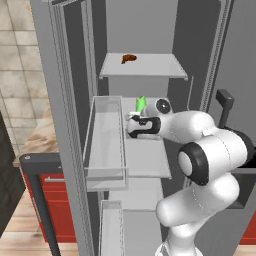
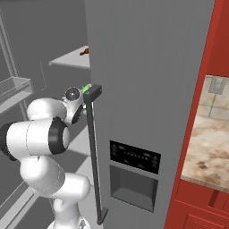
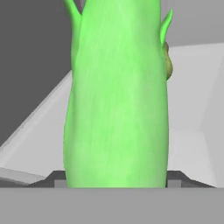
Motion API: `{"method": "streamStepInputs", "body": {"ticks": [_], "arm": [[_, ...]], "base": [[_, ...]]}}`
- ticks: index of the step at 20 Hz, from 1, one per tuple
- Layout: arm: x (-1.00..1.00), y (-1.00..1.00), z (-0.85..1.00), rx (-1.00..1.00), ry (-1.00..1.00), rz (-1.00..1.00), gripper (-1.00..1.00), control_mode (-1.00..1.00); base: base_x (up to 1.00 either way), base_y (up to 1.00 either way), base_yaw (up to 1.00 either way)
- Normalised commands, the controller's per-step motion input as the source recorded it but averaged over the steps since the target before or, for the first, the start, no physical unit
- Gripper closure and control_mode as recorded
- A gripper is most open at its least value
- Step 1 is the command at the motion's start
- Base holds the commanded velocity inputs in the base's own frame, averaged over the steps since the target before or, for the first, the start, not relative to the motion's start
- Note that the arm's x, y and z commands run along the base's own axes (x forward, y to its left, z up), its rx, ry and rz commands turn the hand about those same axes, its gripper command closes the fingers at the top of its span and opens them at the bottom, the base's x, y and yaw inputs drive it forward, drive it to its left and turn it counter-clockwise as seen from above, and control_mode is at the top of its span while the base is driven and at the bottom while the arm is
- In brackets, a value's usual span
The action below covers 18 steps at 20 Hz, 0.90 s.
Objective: Transport the steak and corn to the fridge. Place the steak on the rack containing meat and place the corn on the rack containing the vegetable, ensuring meats and vegetables are on different racks.
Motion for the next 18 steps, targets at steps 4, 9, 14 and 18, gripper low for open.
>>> {"method": "streamStepInputs", "body": {"ticks": [4,9,14,18], "arm": [[0.37,0.0,-0.32,0.0,0.0,0.0,1.0,-1.0],[0.38,0.0,-0.31,0.0,0.0,0.0,1.0,-1.0],[0.36,0.0,-0.3,0.0,0.0,0.0,1.0,-1.0],[0.31,0.0,-0.35,0.0,0.0,0.0,1.0,-1.0]], "base": [[0.0,0.0,0.0],[0.0,0.0,0.0],[0.0,0.0,0.0],[0.0,0.0,0.0]]}}
